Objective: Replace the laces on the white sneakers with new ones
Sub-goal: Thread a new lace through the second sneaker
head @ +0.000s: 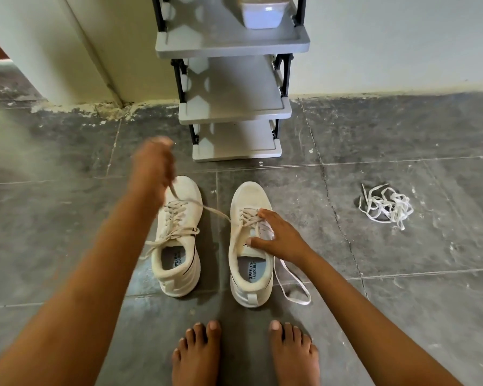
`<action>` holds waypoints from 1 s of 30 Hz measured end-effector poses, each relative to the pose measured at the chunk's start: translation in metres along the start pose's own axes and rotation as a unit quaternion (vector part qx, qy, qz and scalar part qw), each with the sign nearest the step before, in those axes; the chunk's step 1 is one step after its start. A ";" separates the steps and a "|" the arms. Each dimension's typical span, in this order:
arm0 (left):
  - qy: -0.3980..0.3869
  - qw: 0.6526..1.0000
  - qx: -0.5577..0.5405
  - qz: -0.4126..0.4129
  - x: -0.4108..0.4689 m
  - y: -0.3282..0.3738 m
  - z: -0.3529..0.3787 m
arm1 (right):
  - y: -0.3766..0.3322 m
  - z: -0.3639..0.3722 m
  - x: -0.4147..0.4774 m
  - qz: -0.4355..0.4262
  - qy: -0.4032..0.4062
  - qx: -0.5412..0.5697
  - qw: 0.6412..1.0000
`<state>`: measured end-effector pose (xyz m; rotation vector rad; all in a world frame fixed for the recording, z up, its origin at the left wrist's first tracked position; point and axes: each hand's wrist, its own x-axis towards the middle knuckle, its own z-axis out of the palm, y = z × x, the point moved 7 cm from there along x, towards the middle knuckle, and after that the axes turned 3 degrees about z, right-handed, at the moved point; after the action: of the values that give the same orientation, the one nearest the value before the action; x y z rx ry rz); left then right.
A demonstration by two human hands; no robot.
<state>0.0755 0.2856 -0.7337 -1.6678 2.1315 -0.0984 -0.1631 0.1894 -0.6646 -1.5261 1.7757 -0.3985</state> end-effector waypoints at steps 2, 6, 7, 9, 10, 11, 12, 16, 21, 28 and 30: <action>-0.059 0.977 -0.193 0.072 0.007 0.019 0.013 | 0.000 -0.002 0.000 0.000 0.006 0.012 1.000; -0.035 0.897 -0.441 0.005 0.085 -0.010 -0.081 | 0.001 -0.002 0.001 -0.004 0.018 0.005 1.000; 0.019 0.882 -0.470 0.013 0.113 -0.017 -0.122 | 0.002 -0.001 0.002 -0.002 0.019 0.002 1.000; -0.032 0.856 -0.511 0.070 0.132 -0.005 -0.169 | 0.002 0.000 0.005 -0.003 0.021 -0.009 1.000; -0.031 0.848 -0.521 0.089 0.135 -0.004 -0.174 | 0.002 0.002 0.006 -0.003 0.020 -0.015 1.000; -0.029 0.844 -0.527 0.092 0.143 -0.007 -0.176 | 0.002 0.002 0.006 -0.002 0.020 -0.019 1.000; -0.027 0.841 -0.534 0.085 0.139 -0.012 -0.171 | 0.002 0.003 0.007 -0.002 0.020 -0.019 1.000; -0.066 0.900 -0.401 0.159 0.130 0.008 -0.160 | 0.003 0.003 0.006 0.000 0.024 -0.013 1.000; -0.033 0.716 -0.688 0.113 0.129 -0.014 -0.185 | 0.004 0.002 0.005 0.000 0.025 -0.016 1.000; -0.139 0.871 -0.471 0.017 0.026 -0.004 -0.007 | 0.003 0.007 0.006 0.005 0.026 -0.003 1.000; -0.186 0.894 -0.398 0.085 -0.002 0.018 0.028 | 0.004 0.007 0.006 0.007 0.029 -0.005 1.000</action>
<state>0.0698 0.2980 -0.7641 -1.6694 2.1087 1.1962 -0.1610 0.1866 -0.6734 -1.5223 1.8340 -0.4319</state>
